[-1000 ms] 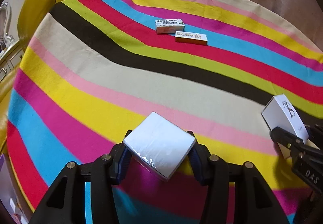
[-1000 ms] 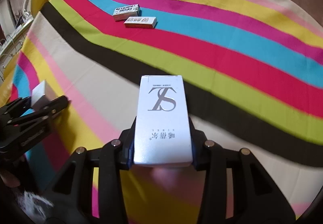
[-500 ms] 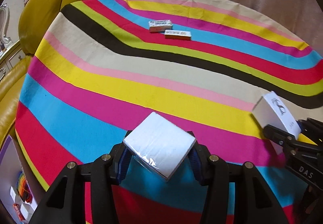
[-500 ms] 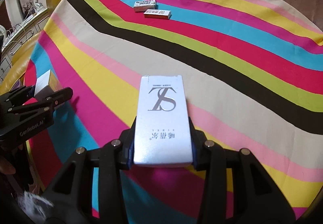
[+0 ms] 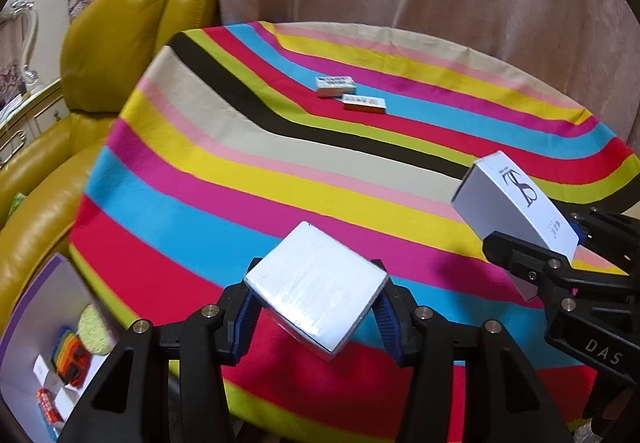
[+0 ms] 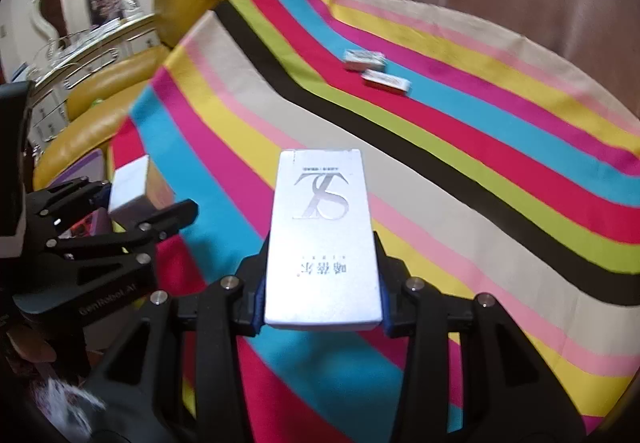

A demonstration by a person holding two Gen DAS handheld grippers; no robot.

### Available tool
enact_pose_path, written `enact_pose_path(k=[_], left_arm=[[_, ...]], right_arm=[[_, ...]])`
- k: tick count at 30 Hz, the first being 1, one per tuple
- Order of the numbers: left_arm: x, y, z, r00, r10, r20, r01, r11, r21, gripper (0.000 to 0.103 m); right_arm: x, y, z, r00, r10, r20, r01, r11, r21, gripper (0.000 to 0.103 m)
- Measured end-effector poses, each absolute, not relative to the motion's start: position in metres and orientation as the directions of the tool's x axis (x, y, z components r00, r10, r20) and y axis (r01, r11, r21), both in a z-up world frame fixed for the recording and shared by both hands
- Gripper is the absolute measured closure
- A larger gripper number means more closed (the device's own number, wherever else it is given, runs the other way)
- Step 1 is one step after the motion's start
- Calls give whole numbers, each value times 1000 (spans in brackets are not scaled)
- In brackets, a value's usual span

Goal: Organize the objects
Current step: 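Carry the white S-logo box and white cube box over the storage box, then open both tools to drop the two boxes into the storage box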

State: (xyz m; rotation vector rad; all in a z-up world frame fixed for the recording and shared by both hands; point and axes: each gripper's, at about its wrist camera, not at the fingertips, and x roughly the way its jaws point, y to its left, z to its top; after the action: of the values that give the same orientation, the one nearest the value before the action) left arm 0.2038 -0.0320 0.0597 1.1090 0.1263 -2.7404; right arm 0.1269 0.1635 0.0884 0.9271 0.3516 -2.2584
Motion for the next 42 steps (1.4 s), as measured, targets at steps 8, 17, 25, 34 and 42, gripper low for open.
enact_pose_path(k=[8,17,25,34,42], left_arm=[[250,-74,81,-714,-200,-670,289,-957,-22,51],[293,-119,87,-683,-303,-665,403,-915,3,51],[341,-170,80,-622,-380,-685,535,-845,-18,51],[389,-217,67,-553,-436,-710,650,-759,-41,51],[429,-247,62,-497,-487,-719,736,-675,-51,51]], right_arm=[[170,118,107,-482,-558,-676,769,-639,-20,58],[215,67,110,-380,-617,-689,872,-487,-45,58],[262,9,108,-288,-646,-707,944,-314,-97,58],[300,-38,99,-208,-644,-736,978,-161,-135,58],[346,-78,91,-152,-642,-752,981,-4,-194,58]])
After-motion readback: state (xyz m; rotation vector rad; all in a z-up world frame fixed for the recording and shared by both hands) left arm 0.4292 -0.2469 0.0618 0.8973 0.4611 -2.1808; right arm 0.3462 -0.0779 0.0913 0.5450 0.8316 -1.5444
